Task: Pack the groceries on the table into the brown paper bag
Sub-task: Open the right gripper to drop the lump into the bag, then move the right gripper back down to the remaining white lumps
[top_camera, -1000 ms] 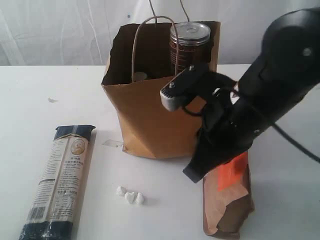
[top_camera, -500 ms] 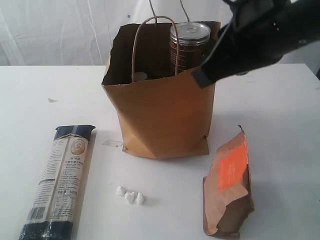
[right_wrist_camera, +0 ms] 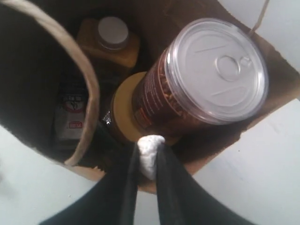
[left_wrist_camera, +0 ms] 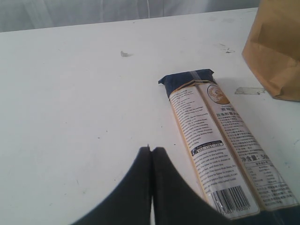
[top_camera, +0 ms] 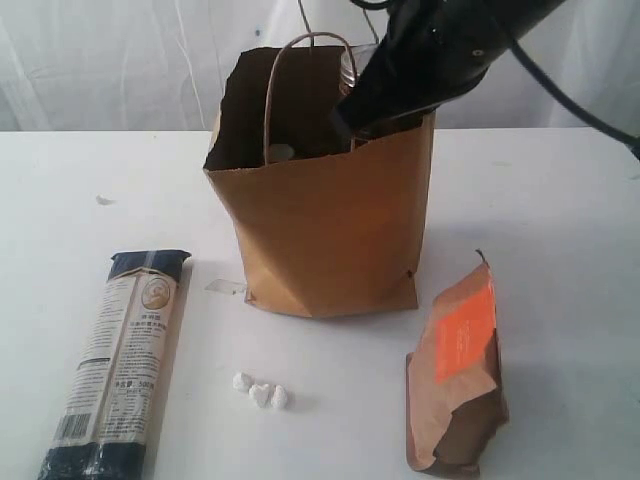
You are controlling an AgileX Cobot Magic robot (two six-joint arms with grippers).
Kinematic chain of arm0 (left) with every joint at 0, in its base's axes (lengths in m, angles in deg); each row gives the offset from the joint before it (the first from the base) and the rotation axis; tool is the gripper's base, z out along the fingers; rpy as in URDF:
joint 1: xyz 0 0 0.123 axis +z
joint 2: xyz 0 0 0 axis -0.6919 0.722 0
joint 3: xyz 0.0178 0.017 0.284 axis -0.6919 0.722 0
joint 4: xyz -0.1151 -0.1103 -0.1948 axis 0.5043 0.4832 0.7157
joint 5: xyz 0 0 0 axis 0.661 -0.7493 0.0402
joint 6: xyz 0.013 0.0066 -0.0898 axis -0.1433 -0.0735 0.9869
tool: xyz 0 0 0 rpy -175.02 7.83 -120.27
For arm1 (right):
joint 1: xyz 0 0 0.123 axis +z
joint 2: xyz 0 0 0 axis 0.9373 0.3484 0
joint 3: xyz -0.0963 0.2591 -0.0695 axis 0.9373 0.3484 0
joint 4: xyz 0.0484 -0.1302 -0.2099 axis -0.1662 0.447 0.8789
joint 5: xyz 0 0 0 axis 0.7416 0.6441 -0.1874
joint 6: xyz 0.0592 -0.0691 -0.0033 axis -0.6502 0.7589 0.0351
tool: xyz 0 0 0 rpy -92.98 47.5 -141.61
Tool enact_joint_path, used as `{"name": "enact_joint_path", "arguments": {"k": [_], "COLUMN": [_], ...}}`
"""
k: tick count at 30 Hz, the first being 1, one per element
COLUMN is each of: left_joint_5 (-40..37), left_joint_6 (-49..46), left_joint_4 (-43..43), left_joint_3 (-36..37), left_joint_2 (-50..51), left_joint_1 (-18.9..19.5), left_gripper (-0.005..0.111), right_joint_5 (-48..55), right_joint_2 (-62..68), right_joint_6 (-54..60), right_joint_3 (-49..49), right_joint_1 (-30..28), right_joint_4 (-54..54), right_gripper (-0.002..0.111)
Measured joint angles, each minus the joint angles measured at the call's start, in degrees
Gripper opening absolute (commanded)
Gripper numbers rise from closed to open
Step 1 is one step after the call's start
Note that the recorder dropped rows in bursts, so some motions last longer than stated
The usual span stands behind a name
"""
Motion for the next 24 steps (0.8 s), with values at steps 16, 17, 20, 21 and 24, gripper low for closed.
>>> {"name": "enact_joint_path", "arguments": {"k": [16,17,20,21,24], "left_joint_5": [0.0,0.0,0.0,0.0,0.0], "left_joint_6": [0.0,0.0,0.0,0.0,0.0], "left_joint_4": [0.0,0.0,0.0,0.0,0.0], "left_joint_3": [0.0,0.0,0.0,0.0,0.0], "left_joint_2": [0.0,0.0,0.0,0.0,0.0], "left_joint_1": [0.0,0.0,0.0,0.0,0.0], "left_gripper": [0.0,0.0,0.0,0.0,0.0], "right_joint_5": [-0.35,-0.35,0.55,1.46,5.65], "right_joint_2": [-3.82,-5.23,-9.92,-11.5,-15.75], "right_joint_6": [-1.08,-1.33,-1.33,-1.33,0.58], "right_joint_3": [-0.58,-0.58,-0.58,-0.58,0.39], "right_joint_1": [0.0,0.0,0.0,0.0,0.0], "right_joint_4": [0.12,-0.14,-2.54,-3.83,-7.94], "right_gripper": [0.055,0.055,0.051,0.049,0.045]}}
